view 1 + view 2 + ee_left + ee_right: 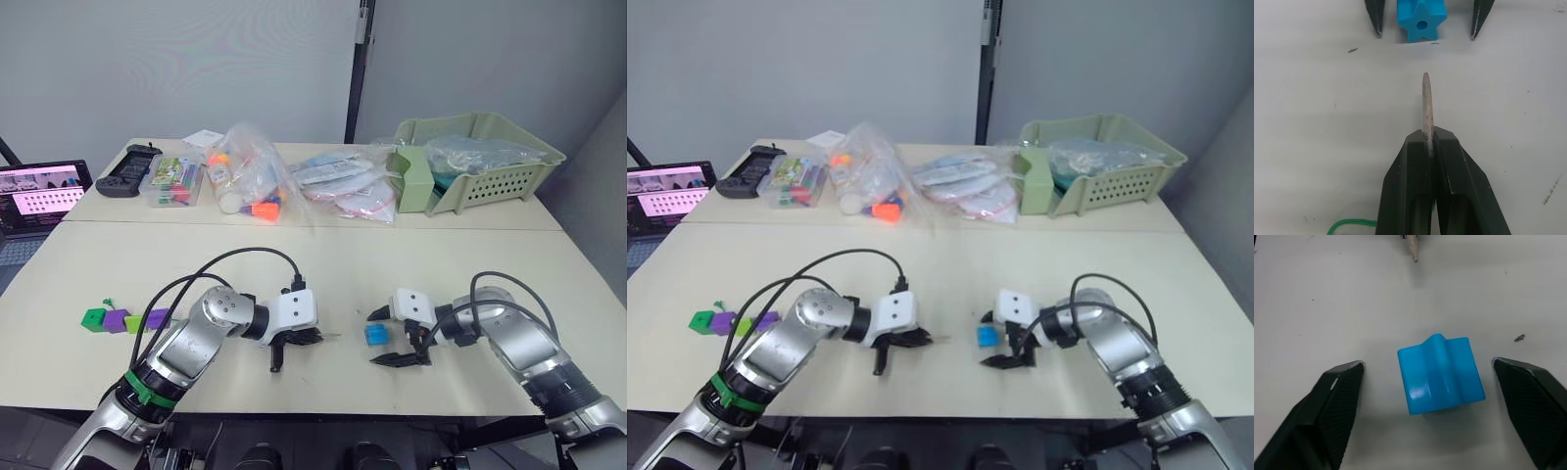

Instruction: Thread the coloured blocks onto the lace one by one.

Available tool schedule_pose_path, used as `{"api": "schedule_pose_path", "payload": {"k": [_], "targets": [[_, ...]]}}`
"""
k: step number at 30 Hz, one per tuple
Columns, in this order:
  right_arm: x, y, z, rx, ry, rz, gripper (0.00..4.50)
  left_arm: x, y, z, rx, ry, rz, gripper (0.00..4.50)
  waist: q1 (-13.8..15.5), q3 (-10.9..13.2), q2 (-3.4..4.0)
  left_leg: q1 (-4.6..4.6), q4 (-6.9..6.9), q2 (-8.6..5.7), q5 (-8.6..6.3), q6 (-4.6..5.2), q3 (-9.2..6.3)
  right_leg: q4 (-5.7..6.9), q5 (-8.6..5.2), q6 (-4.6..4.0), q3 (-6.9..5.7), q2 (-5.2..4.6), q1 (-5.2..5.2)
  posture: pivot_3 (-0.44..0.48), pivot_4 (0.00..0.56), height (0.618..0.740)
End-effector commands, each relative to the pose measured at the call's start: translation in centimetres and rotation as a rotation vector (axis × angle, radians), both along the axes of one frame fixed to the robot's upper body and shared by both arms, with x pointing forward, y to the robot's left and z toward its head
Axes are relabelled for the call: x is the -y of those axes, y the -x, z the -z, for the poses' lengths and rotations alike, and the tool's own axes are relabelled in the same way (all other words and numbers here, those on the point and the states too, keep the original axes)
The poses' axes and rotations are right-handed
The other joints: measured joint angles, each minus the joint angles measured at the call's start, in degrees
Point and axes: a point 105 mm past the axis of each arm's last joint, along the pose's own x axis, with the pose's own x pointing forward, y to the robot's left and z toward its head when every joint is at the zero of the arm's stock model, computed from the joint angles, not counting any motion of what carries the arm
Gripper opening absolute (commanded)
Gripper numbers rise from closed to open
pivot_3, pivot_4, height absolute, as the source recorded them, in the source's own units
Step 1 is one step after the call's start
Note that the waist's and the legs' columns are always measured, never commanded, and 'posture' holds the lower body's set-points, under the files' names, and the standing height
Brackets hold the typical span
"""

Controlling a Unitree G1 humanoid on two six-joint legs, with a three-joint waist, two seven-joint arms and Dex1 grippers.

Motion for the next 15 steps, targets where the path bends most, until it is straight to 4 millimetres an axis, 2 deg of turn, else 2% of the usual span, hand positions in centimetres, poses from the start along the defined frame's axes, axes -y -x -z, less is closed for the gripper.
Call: {"api": "schedule_pose_path", "payload": {"k": [1, 4, 6, 15], "targets": [[0.0, -0.4, -0.5, 0.021, -0.018, 0.015, 3.01, 0.6, 0.0, -1.1, 0.050, -0.015, 0.012, 0.00, 0.1, 0.0, 0.00, 0.01, 0.00, 0.00, 0.00, 0.00, 0.00, 0.01, 0.00, 0.00, 0.01, 0.00, 0.00, 0.000, 0.150, 0.740], [-0.2, -0.6, -0.6, 0.026, -0.025, 0.029, 1.94, 1.2, 0.0, -1.4, 0.048, -0.022, 0.012, 0.00, 0.3, 0.0, 0.00, 0.02, 0.00, -0.01, 0.00, 0.00, 0.00, 0.03, 0.00, 0.00, 0.01, 0.01, 0.01, 0.000, 0.150, 0.740], [-0.4, -0.6, -0.6, 0.026, -0.029, 0.034, 1.38, 1.5, -0.1, -1.4, 0.047, -0.034, 0.006, 0.00, 0.3, 0.0, 0.00, 0.02, 0.02, -0.01, 0.00, 0.00, 0.00, 0.03, 0.00, 0.00, 0.00, 0.01, 0.02, 0.000, 0.150, 0.740], [-1.7, -0.7, -0.4, 0.034, -0.021, 0.060, 1.37, 2.2, -0.2, -1.1, 0.031, -0.084, -0.017, 0.00, 0.0, 0.0, 0.00, 0.07, 0.01, 0.01, 0.00, 0.00, 0.00, 0.11, 0.00, 0.00, 0.01, 0.05, 0.01, 0.000, 0.150, 0.740]]}}
